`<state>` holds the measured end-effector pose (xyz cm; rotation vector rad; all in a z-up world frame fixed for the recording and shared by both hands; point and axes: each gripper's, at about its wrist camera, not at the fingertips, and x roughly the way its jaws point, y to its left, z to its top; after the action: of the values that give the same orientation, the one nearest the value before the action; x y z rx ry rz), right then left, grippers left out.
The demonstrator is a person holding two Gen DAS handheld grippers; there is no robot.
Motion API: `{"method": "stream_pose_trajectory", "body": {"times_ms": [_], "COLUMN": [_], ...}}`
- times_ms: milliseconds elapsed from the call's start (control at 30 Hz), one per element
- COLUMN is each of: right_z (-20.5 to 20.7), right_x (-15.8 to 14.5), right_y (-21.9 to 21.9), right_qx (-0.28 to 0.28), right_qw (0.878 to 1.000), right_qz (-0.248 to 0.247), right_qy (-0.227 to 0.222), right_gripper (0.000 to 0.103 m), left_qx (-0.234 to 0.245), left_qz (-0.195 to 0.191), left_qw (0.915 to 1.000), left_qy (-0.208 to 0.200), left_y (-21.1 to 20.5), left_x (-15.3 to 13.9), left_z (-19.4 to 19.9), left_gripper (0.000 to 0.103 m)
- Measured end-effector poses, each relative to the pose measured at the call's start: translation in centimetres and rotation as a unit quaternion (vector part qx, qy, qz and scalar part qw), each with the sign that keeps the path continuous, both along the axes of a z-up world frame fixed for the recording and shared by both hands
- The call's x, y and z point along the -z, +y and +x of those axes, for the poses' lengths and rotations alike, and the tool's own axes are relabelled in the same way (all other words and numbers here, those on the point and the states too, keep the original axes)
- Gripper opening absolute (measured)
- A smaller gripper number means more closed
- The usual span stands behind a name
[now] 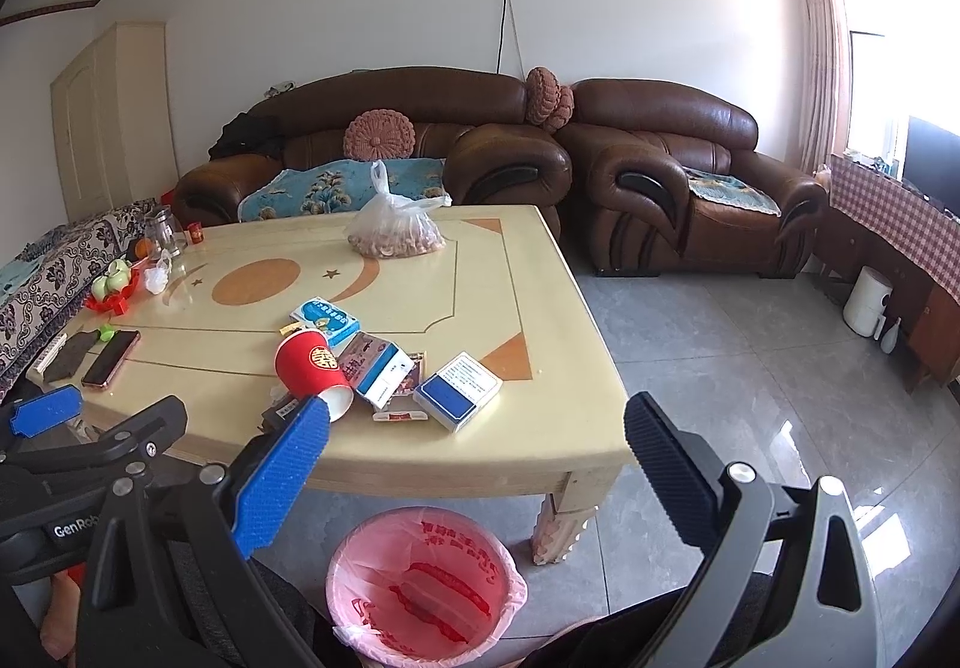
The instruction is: Collect trash
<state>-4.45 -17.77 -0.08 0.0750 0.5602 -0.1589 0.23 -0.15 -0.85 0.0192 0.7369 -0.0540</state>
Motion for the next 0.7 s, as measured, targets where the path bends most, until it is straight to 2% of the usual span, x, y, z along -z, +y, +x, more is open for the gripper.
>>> {"method": "stream_pose_trajectory", "body": {"times_ms": [500, 700], "right_z": [3.4, 5.4], "right_x": [2.3, 3.8], "right_y": [-1.0, -2.1], "right_qx": [0.000, 0.006], "right_qw": [1.000, 0.999], "right_qz": [0.017, 0.026], "right_qy": [0.025, 0.042], "right_gripper": [0.096, 0.096], "left_qx": [-0.010, -0.017], "left_qz": [0.008, -0.006], "left_qw": [0.9996, 0.9985], "left_qy": [0.026, 0.052], "left_y": [0.2, 0.7], "left_x": [1.2, 2.1], "left_z": [3.0, 5.1], "left_gripper": [0.098, 0.098]}}
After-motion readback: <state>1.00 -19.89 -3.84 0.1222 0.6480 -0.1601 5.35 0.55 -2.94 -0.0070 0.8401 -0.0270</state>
